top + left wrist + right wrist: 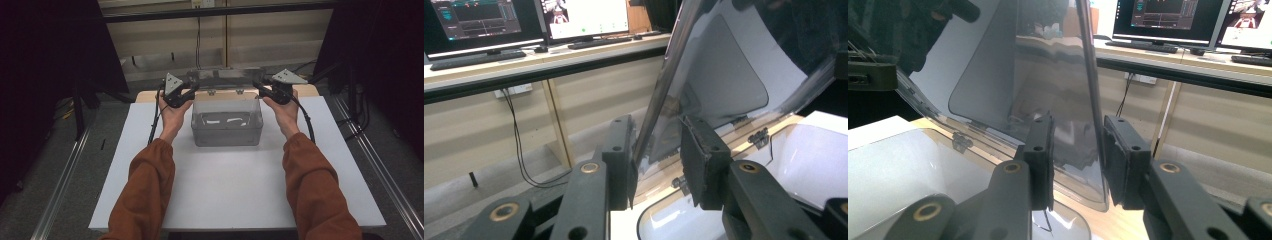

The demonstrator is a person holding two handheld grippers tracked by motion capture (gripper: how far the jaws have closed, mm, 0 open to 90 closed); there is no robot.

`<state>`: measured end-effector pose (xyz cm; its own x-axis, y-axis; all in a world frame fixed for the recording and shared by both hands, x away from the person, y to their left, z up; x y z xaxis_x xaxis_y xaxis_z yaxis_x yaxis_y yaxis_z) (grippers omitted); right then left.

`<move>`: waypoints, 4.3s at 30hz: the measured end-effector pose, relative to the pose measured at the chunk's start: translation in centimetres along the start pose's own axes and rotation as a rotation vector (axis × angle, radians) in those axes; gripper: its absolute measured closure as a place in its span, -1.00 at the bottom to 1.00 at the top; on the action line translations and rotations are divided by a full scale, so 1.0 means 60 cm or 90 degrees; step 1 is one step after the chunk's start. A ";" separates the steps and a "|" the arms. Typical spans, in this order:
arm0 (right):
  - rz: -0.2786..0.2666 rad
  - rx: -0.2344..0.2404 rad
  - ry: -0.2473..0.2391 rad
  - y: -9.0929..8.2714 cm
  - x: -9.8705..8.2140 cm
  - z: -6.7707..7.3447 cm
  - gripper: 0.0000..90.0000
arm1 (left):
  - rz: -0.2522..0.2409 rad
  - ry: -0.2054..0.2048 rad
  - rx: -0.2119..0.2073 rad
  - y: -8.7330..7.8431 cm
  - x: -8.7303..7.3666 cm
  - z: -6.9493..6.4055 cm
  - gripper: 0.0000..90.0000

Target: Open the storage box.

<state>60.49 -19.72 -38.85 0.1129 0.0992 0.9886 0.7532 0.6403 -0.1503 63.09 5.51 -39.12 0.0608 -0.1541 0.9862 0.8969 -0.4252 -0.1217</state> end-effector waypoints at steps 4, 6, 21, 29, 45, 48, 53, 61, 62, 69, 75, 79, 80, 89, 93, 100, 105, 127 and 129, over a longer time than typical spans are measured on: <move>-0.002 0.000 -0.006 0.002 0.003 -0.004 0.50 | 0.001 -0.008 0.004 0.010 -0.003 0.001 0.46; -0.006 -0.002 -0.003 0.003 0.002 -0.006 0.51 | 0.003 -0.004 0.005 0.013 -0.003 0.001 0.45; -0.004 -0.023 0.000 0.012 -0.007 -0.020 0.61 | 0.018 -0.006 0.014 0.028 -0.012 0.005 0.49; 0.002 -0.025 -0.004 0.021 -0.019 -0.027 0.62 | 0.031 -0.016 0.017 0.035 -0.014 0.008 0.51; 0.017 -0.018 0.026 0.037 -0.046 -0.040 0.66 | 0.053 -0.050 0.006 0.051 -0.035 0.013 0.55; 0.018 -0.020 0.031 0.042 -0.050 -0.041 0.64 | 0.062 -0.045 0.007 0.054 -0.041 0.015 0.56; 0.022 -0.016 0.038 0.044 -0.056 -0.043 0.65 | 0.065 -0.057 0.009 0.059 -0.045 0.014 0.56; 0.023 -0.022 0.059 0.052 -0.054 -0.047 0.64 | 0.085 -0.066 0.005 0.072 -0.048 0.018 0.54; 0.021 -0.021 0.062 0.053 -0.053 -0.047 0.64 | 0.087 -0.068 0.004 0.074 -0.048 0.019 0.55; 0.013 -0.021 0.077 0.055 -0.056 -0.051 0.67 | 0.100 -0.078 -0.005 0.079 -0.058 0.018 0.48; 0.018 -0.020 0.087 0.055 -0.056 -0.052 0.68 | 0.114 -0.090 -0.013 0.080 -0.059 0.014 0.49; 0.017 -0.022 0.092 0.056 -0.059 -0.053 0.66 | 0.118 -0.089 -0.011 0.079 -0.059 0.014 0.50; 0.019 -0.021 0.092 0.057 -0.060 -0.053 0.66 | 0.119 -0.087 -0.010 0.080 -0.059 0.015 0.50; 0.026 -0.019 0.101 0.060 -0.066 -0.055 0.63 | 0.125 -0.092 -0.009 0.081 -0.059 0.014 0.50; 0.039 -0.019 0.113 0.066 -0.066 -0.059 0.58 | 0.135 -0.095 -0.008 0.081 -0.060 0.015 0.49; 0.045 -0.016 0.133 0.070 -0.067 -0.062 0.56 | 0.141 -0.108 -0.006 0.084 -0.061 0.015 0.46; 0.053 -0.024 0.138 0.075 -0.068 -0.064 0.52 | 0.148 -0.088 -0.006 0.084 -0.061 0.015 0.43; 0.069 -0.022 0.184 0.083 -0.078 -0.068 0.43 | 0.182 -0.095 0.016 0.088 -0.073 0.021 0.32; 0.074 -0.020 0.193 0.083 -0.082 -0.070 0.42 | 0.186 -0.087 0.022 0.088 -0.077 0.024 0.28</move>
<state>66.40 -20.22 -44.45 0.3836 -0.0642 0.9213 0.7434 0.6133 -0.2668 68.20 5.26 -44.15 0.3743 -0.1424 0.9163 0.8471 -0.3496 -0.4004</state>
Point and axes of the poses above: each handheld gripper's, and its own axes: y roughly forward along the jaws, x roughly out of its top, z roughly to its left, the point moved 9 cm from there along y, roughly forward along the jaws, and after that the axes turned 13 degrees about x, right-handed, at the moved point
